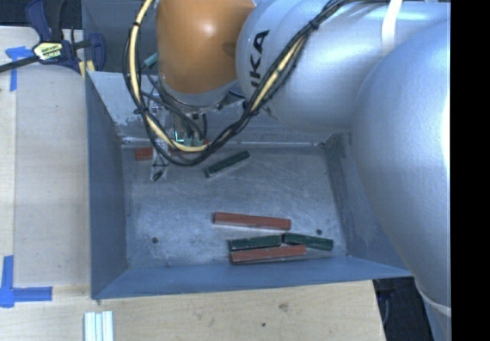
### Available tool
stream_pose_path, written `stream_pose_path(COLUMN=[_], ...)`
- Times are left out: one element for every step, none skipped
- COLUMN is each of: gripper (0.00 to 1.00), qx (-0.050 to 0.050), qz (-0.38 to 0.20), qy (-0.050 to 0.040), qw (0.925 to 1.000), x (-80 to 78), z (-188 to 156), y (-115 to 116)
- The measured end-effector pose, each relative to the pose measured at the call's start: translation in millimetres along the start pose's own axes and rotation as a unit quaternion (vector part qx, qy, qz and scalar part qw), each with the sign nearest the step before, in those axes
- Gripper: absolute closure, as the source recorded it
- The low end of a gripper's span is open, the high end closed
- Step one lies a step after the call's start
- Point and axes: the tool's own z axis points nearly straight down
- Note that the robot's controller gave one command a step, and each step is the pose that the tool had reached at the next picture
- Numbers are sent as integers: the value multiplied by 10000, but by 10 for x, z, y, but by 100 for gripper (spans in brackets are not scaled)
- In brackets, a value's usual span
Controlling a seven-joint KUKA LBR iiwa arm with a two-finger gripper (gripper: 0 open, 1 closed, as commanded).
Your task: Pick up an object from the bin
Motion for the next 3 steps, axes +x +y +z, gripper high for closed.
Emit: stream_pose_path(gripper=[0, 100, 100], qx=[0, -8, -3], qz=[-127, -120, -335], qy=[1, -15, -26], qw=[9999, 9999, 9994], x=[-224, -236, -153], z=[1368, 1351, -81], y=[-237, -234, -227])
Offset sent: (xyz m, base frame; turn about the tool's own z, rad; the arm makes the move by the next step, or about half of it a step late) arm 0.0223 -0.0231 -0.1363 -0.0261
